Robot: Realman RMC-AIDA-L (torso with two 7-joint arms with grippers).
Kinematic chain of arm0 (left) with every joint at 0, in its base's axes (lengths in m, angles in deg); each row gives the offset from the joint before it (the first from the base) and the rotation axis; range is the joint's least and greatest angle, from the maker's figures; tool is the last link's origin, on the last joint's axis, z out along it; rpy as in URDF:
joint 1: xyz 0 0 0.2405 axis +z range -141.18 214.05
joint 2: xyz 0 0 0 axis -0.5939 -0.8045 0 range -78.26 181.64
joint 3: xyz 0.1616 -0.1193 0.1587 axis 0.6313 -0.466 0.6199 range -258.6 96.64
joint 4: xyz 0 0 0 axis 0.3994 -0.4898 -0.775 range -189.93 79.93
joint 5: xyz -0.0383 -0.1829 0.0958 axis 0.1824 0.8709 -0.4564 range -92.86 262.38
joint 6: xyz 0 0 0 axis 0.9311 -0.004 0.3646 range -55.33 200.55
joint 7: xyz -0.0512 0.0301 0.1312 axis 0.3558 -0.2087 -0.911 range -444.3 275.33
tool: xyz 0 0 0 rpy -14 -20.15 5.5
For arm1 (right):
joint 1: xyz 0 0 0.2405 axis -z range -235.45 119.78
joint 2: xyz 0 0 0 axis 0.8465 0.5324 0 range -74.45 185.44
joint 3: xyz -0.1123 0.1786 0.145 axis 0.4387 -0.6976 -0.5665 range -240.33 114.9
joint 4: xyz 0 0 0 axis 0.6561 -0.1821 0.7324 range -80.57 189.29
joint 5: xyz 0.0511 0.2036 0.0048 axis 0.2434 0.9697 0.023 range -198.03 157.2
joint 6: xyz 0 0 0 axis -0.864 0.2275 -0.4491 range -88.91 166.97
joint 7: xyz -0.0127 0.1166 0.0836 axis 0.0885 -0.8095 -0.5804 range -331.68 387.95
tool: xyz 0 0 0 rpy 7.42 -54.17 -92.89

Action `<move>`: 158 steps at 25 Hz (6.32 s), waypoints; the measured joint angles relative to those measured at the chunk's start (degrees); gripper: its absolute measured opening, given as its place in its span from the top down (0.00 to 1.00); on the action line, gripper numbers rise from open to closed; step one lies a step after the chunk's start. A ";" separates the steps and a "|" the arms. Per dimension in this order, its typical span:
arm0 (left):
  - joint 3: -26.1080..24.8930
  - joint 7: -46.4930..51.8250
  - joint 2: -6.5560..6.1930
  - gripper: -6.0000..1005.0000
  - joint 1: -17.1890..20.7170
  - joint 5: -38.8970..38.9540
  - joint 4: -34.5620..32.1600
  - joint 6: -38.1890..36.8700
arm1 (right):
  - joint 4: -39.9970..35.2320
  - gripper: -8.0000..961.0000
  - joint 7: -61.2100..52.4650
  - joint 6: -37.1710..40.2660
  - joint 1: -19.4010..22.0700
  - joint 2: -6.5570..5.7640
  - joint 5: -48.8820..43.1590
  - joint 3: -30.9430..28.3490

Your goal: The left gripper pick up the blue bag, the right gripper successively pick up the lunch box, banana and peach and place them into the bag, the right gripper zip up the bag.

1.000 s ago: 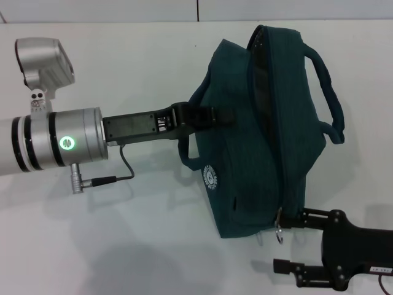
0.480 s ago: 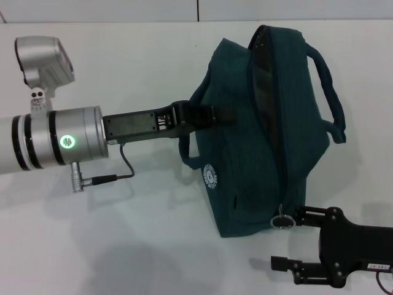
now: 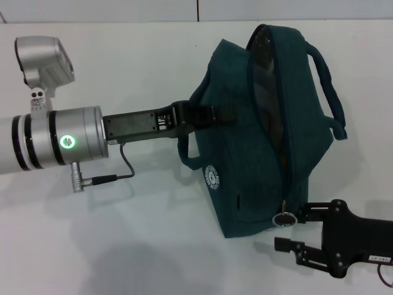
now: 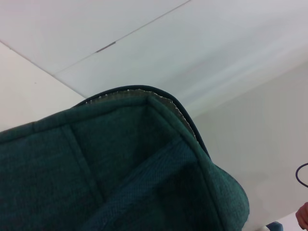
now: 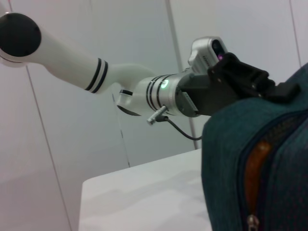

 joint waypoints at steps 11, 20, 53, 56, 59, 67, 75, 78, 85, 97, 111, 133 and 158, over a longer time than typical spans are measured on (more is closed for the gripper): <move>0.00 -0.08 0.00 0.93 -0.01 0.00 0.00 0.02 | -0.27 0.69 0.01 -0.46 0.85 -0.30 1.95 0.00; 0.00 -0.09 0.00 0.93 0.09 0.00 0.00 0.09 | -0.39 0.70 0.15 -0.34 1.32 -0.27 2.72 0.00; 0.09 -0.60 0.01 0.93 0.18 0.00 0.00 0.08 | -2.57 0.99 0.80 4.16 4.71 -0.97 3.24 -1.93; 0.06 -0.82 0.01 0.93 0.32 0.00 0.00 0.08 | -4.95 0.99 0.85 6.20 6.52 -1.08 3.35 -3.31; 0.16 -1.00 0.00 0.93 0.33 0.00 -0.01 0.08 | -6.26 0.99 0.86 7.18 7.34 -0.98 3.98 -3.79; 0.46 -7.77 0.07 0.93 0.44 2.12 1.61 -0.37 | -6.18 0.99 0.89 9.32 5.70 -0.53 4.93 -3.49; 0.38 -15.83 -0.05 0.86 0.54 2.93 2.65 -0.48 | -6.32 0.99 0.89 9.81 4.30 -0.48 8.30 -3.59; -0.12 -17.75 -0.17 0.82 1.17 3.52 2.77 -0.45 | -6.33 0.99 0.85 9.92 3.66 -0.44 10.23 -3.64; -0.48 -21.79 -0.65 0.57 4.57 10.02 1.76 -0.50 | -6.00 0.99 -0.29 9.29 0.62 -0.44 14.79 -3.74; -3.05 -22.11 -1.88 0.12 9.83 11.30 -1.45 -0.53 | -6.31 0.99 -6.80 -0.68 -11.12 -0.12 17.67 -3.28; -6.10 -21.63 -3.58 0.12 11.09 11.55 -1.50 -0.53 | -5.97 0.99 -7.21 -5.64 -18.39 0.47 19.63 -0.76; -5.55 -12.76 -3.51 0.12 6.16 2.63 -4.29 -5.23 | -4.15 0.99 -7.04 -6.20 -17.17 0.43 22.08 0.64; -5.54 -10.84 -1.44 0.30 3.07 -4.49 -5.97 -1.39 | -4.00 0.98 -8.03 -4.24 -15.98 0.44 23.50 0.80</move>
